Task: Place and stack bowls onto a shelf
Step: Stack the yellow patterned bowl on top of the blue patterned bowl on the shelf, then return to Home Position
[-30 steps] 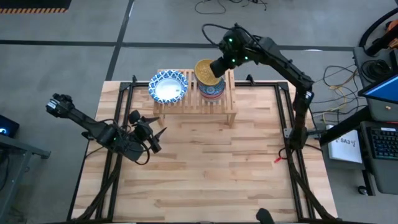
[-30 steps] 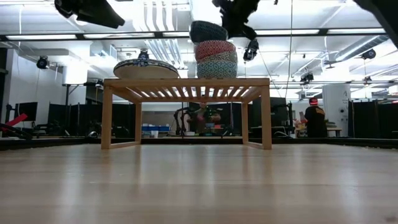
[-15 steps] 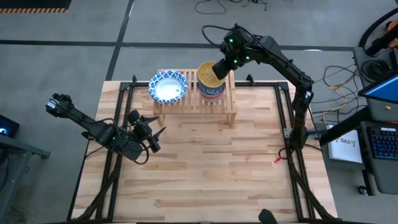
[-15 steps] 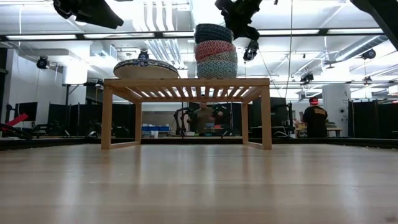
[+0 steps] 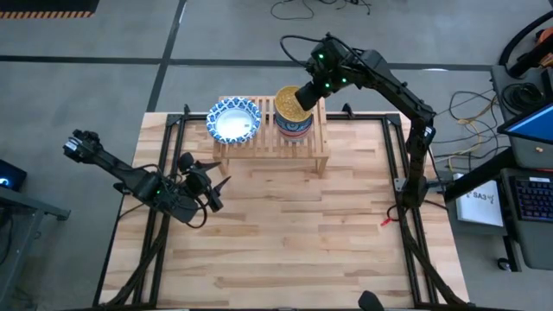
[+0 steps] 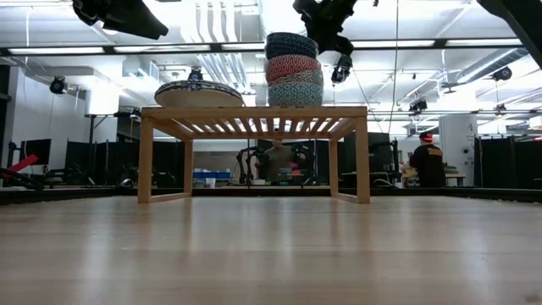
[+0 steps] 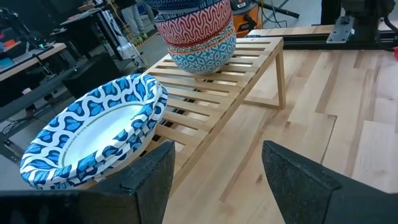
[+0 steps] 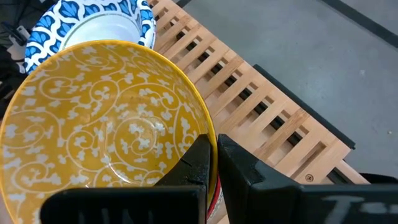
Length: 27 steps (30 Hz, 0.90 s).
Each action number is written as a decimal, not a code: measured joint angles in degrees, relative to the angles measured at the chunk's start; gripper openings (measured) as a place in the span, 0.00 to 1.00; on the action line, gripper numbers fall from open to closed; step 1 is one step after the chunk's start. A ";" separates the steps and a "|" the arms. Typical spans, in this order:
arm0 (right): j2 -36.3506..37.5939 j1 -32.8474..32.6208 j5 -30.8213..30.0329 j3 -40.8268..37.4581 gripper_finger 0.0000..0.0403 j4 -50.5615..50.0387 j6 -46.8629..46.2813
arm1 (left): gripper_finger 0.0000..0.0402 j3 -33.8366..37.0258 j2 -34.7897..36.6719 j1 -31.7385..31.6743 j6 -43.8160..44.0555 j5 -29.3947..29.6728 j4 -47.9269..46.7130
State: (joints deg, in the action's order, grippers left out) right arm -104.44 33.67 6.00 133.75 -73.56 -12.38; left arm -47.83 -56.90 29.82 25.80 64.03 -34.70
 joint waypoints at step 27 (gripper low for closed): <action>1.77 0.11 -1.93 0.00 0.29 -2.29 2.35 | 0.56 0.00 0.00 0.07 -0.02 -0.02 -0.22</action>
State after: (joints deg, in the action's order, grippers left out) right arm -102.67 33.78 4.07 133.75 -75.85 -10.03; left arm -47.83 -56.90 29.89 25.78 64.01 -34.92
